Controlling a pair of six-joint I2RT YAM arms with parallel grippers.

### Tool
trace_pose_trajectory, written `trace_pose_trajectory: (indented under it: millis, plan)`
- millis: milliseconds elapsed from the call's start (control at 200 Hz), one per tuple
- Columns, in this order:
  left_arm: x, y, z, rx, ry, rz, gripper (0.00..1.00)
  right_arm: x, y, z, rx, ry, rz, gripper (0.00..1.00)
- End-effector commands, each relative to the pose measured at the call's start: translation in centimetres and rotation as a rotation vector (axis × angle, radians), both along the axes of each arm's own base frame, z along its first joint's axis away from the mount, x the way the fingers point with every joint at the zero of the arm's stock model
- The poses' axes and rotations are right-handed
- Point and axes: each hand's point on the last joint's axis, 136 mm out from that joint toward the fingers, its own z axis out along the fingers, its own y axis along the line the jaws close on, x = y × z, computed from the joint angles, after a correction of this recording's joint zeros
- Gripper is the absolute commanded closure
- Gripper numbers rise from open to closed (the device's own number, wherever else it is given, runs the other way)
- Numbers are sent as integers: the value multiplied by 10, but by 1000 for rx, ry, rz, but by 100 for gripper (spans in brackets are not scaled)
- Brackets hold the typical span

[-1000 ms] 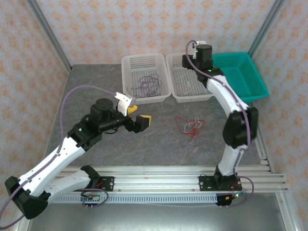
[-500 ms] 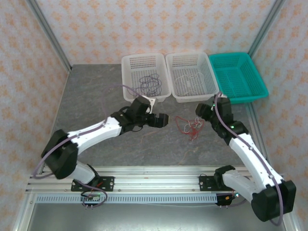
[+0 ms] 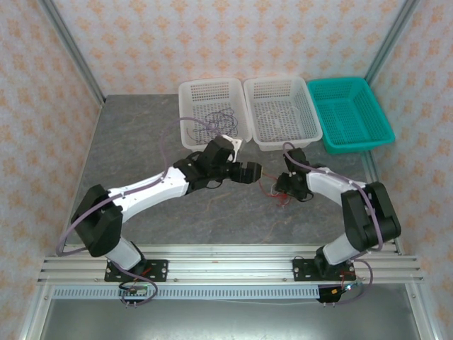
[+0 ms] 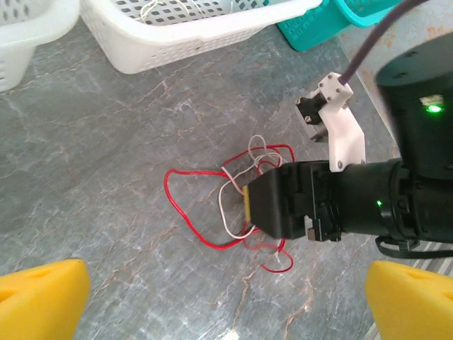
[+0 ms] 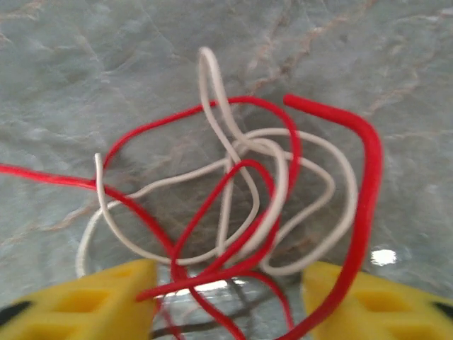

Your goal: Untangle the cables

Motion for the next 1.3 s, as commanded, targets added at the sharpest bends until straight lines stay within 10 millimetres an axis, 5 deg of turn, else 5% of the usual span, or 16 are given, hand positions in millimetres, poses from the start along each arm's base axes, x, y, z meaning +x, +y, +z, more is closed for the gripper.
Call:
trace_pose_trajectory:
  millis: [0,105,210,365,540,646,706,1006,1161,1296]
  plan:
    - [-7,22,3,47,-35,50,0,13,20,3,-82,-51,130,69]
    - [-8,35,4,79,-56,82,0,8,35,3,-45,-80,187,89]
    - [-8,45,5,110,-73,111,0,-1,70,14,105,-131,302,94]
    - [-3,67,8,180,-109,189,0,-38,147,36,299,-199,659,95]
    - [2,89,8,194,-89,296,0,-65,191,39,377,-196,866,89]
    - [0,101,3,192,-65,358,2,-51,188,40,325,-238,827,55]
    - [-2,107,-5,200,-39,376,5,-43,182,49,279,-283,811,47]
    - [-15,106,-55,271,67,293,42,-17,150,112,267,-579,587,46]
    - [-16,75,-82,280,124,122,48,-12,133,121,303,-635,469,46]
    - [-15,69,-108,351,170,58,52,-14,127,113,290,-578,454,46]
